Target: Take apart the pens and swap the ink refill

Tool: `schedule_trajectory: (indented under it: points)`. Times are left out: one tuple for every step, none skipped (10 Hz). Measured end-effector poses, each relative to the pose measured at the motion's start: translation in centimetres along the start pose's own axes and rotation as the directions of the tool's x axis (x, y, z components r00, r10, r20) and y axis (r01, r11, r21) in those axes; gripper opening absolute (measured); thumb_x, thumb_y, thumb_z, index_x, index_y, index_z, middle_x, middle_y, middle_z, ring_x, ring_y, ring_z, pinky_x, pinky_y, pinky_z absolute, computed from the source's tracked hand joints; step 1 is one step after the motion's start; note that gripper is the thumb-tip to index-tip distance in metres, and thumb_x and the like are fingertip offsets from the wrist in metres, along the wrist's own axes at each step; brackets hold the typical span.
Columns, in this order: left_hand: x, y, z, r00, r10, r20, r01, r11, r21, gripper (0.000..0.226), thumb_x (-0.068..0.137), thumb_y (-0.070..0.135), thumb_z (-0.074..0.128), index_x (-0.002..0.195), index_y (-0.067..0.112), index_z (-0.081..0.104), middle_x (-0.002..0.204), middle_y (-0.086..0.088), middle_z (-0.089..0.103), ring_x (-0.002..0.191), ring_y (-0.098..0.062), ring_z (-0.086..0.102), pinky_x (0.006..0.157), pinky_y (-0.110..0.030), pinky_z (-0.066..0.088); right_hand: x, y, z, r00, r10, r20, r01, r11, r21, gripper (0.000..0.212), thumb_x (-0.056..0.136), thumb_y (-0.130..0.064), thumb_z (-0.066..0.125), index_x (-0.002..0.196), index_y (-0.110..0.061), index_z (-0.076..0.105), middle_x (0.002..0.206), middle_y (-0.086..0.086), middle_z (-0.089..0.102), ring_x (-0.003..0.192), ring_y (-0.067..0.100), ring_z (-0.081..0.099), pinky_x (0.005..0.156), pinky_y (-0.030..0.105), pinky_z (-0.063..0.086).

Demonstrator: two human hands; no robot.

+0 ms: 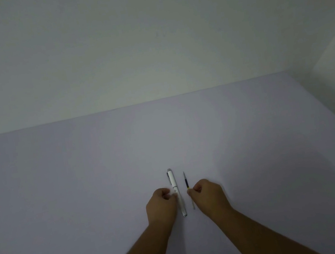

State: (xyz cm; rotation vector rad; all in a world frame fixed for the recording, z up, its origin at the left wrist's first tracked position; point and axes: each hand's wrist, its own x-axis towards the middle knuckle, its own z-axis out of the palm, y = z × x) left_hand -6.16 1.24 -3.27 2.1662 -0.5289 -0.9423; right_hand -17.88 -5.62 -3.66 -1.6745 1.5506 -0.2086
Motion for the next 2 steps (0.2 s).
schedule_trajectory:
  points:
    - [0.1,0.9,-0.8,0.999,0.029,0.021,-0.030,0.999,0.045,0.043,0.095,0.031,0.047,0.135,0.018,0.047,0.128,-0.005,0.059,0.115,-0.024,0.055,0.101,-0.035,0.042,0.0,-1.0,-0.6,0.993,-0.108,-0.056,0.106,0.994,-0.034,0.026,0.087,-0.034,0.059,0.097,-0.011,0.065,0.097,0.009,0.071,0.094,0.026,0.065,0.085,0.036,0.053]
    - [-0.1,2.8,-1.9,0.992,0.123,0.042,-0.129,0.964,0.231,0.055,0.099,0.037,0.033,0.149,0.018,0.020,0.156,-0.008,0.028,0.143,-0.024,0.025,0.119,-0.040,0.015,0.0,-2.9,-2.0,0.972,-0.211,-0.107,0.204,0.976,-0.070,0.039,0.091,-0.038,0.053,0.118,-0.010,0.062,0.117,0.010,0.067,0.111,0.026,0.059,0.098,0.039,0.048]
